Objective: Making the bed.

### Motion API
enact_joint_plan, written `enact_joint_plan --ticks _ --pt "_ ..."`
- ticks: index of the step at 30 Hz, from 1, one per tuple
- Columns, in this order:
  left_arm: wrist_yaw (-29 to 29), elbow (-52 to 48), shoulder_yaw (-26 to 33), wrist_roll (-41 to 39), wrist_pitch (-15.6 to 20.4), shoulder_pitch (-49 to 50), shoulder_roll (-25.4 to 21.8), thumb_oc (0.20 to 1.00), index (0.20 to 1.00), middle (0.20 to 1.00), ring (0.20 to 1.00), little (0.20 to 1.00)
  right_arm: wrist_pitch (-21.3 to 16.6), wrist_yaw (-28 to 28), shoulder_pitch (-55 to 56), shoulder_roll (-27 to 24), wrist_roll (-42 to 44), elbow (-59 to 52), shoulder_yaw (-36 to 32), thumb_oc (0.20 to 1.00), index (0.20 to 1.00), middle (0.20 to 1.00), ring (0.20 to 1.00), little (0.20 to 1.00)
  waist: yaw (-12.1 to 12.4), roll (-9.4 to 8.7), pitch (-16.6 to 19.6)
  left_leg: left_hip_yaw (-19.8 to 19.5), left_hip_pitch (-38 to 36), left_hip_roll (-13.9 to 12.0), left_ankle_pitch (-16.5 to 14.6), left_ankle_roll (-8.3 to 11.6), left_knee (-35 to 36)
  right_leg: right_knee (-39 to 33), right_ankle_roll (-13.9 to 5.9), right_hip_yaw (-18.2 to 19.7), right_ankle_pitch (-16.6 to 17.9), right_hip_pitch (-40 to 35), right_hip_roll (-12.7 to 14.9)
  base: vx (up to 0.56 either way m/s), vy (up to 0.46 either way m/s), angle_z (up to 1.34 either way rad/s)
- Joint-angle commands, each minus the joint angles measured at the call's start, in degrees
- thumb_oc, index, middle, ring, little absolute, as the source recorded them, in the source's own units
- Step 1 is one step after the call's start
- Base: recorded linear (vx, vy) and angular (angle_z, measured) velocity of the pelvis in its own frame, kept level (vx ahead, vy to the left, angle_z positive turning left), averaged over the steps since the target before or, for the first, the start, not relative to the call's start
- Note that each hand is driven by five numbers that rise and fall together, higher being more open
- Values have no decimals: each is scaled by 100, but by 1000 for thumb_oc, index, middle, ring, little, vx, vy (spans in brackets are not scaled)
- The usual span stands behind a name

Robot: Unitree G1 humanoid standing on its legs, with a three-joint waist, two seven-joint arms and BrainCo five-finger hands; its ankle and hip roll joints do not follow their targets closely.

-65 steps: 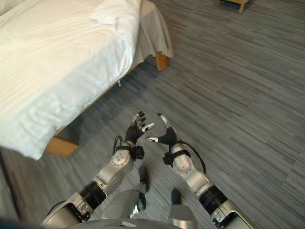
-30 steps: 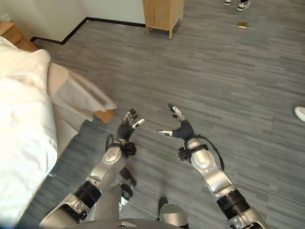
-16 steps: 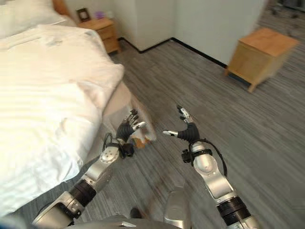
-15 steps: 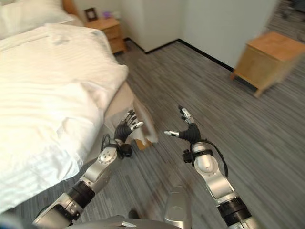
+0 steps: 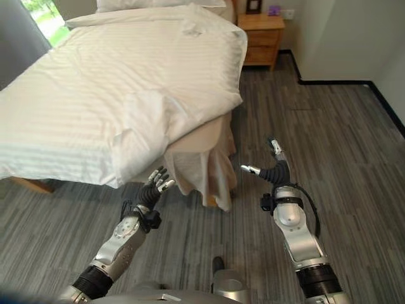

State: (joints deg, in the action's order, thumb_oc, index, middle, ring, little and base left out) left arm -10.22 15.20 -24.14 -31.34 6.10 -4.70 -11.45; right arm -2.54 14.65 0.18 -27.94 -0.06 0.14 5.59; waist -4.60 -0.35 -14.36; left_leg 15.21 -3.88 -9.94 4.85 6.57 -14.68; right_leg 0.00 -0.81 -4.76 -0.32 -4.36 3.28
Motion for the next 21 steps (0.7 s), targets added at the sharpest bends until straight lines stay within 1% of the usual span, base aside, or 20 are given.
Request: enact_joint_plan --ticks 1,2,3,4,5,7,8,10,11,12,13,14,15,16,17,18,19,20,21 --pt "68 -277 243 28 254 -248 -229 1000 1000 1000 1000 1000 -152 -57 -98 -245 -322 -653 9 1000 1000 1000 1000 1000 -69 -152 226 1329 27 -356 -304 -24 91 -484 -617 -356 -122 -766 691 149 -99 79" --pt "73 -261 306 61 241 -221 -253 1000 1000 1000 1000 1000 -133 -53 -76 -234 -400 -689 -12 1000 1000 1000 1000 1000 -80 -169 236 1758 64 -490 -264 -44 186 -487 -627 -495 -172 -831 672 158 -10 56" --pt "125 -228 323 116 210 -192 -278 1000 1000 1000 1000 1000 -81 -65 -49 -214 -489 -712 12 1000 1000 1000 1000 1000 -50 -156 268 2177 201 -623 -103 -5 399 -497 -672 -647 -263 -941 638 232 7 73" --pt "139 -199 337 148 205 -174 -278 1000 1000 1000 1000 1000 -58 -63 -46 -181 -509 -711 19 1000 1000 1000 1000 1000 -25 -135 291 2278 274 -667 44 28 584 -496 -697 -728 -306 -988 619 284 86 66" --pt "162 -181 350 152 199 -140 -282 1000 1000 1000 1000 1000 -38 -70 -32 -166 -530 -687 16 1000 1000 1000 1000 1000 -5 -104 325 2245 289 -683 98 144 831 -483 -767 -788 -426 -1074 631 269 105 57" --pt "191 -178 370 117 196 -43 -269 1000 1000 1000 1000 1000 28 -39 -11 -131 -585 -570 28 1000 1000 1000 1000 1000 6 -17 402 2356 301 -781 446 218 1309 -465 -834 -975 -514 -1175 621 253 119 66" --pt "191 -163 391 75 180 10 -273 1000 1000 1000 1000 1000 94 -22 -21 -133 -619 -532 25 1000 1000 1000 1000 1000 9 8 439 2415 269 -819 496 218 1452 -458 -867 -1095 -560 -1245 632 275 116 56" --pt "180 -173 395 65 131 97 -273 1000 1000 1000 1000 1000 198 -61 -17 -24 -635 -451 50 1000 1000 1000 1000 1000 32 48 532 2262 199 -744 503 166 1659 -370 -925 -1122 -614 -1373 656 240 109 22" --pt "175 -179 391 70 129 117 -283 1000 1000 1000 1000 1000 203 -64 -7 -9 -640 -452 58 1000 1000 1000 1000 1000 20 40 520 2373 200 -754 584 98 1673 -319 -925 -1177 -595 -1343 661 310 185 -9" --pt "146 -20 358 180 31 88 -310 1000 1000 1000 1000 1000 342 -126 29 173 -657 -316 95 1000 1000 1000 1000 1000 74 -70 580 2438 15 -549 480 -55 1808 558 -1049 -1193 -653 -1205 810 290 183 -17" --pt "137 -9 341 235 1 73 -325 1000 1000 1000 1000 1000 369 -117 67 215 -709 -279 73 1000 1000 1000 1000 1000 65 -89 561 2432 -72 -477 382 -132 1839 1048 -1122 -1185 -556 -1054 849 405 230 -26" --pt "117 -10 326 296 -14 62 -349 1000 1000 1000 1000 1000 415 -115 81 220 -810 -274 54 1000 1000 1000 1000 1000 44 -118 550 2397 -166 -381 263 -215 1868 1517 -1222 -1162 -437 -856 947 237 130 -1" --pt "98 -25 302 351 -27 56 -366 1000 1000 1000 1000 1000 481 -75 75 203 -996 -277 22 1000 1000 1000 1000 1000 7 -164 515 2318 -248 -255 149 -311 1884 1971 -1339 -1090 -148 -670 1076 227 123 9" --pt "71 -57 289 388 -32 56 -387 1000 1000 1000 1000 1000 580 10 45 185 -1247 -261 -27 1000 1000 1000 1000 1000 -67 -185 434 2234 -337 -169 64 -385 1905 2530 -1410 -928 231 -366 1126 207 107 30" --pt "33 -74 296 437 -32 52 -400 1000 1000 1000 1000 1000 656 92 -13 157 -1493 -229 -68 1000 1000 1000 1000 1000 -95 -172 396 2205 -408 -160 -20 -450 1922 2919 -1419 -851 319 -84 1167 187 78 40" --pt "33 -96 287 473 -19 40 -419 1000 1000 1000 1000 1000 714 158 -88 136 -1641 -202 -109 1000 1000 1000 1000 1000 -105 -163 366 2124 -439 -121 -77 -480 1933 3090 -1418 -738 296 147 1166 200 44 55" --pt "16 -72 271 484 -20 7 -418 1000 1000 1000 1000 1000 738 269 -194 91 -1830 -170 -159 1000 1000 1000 1000 1000 -120 -171 343 2028 -456 -68 -122 -473 1950 3000 -1368 -646 146 340 1109 143 11 62" --pt "15 -67 274 485 -19 -5 -414 1000 1000 1000 1000 1000 735 274 -210 91 -1836 -158 -157 1000 1000 1000 1000 1000 -132 -176 343 2016 -443 -62 -128 -474 1944 3017 -1369 -654 130 349 1119 220 -50 59" --pt "48 -56 227 488 7 -34 -418 1000 1000 1000 1000 1000 774 457 -345 -44 -2108 -113 -258 1000 1000 1000 1000 1000 -177 -215 312 1818 -477 -3 -192 -421 1968 2403 -1251 -547 -151 472 980 208 -112 60"
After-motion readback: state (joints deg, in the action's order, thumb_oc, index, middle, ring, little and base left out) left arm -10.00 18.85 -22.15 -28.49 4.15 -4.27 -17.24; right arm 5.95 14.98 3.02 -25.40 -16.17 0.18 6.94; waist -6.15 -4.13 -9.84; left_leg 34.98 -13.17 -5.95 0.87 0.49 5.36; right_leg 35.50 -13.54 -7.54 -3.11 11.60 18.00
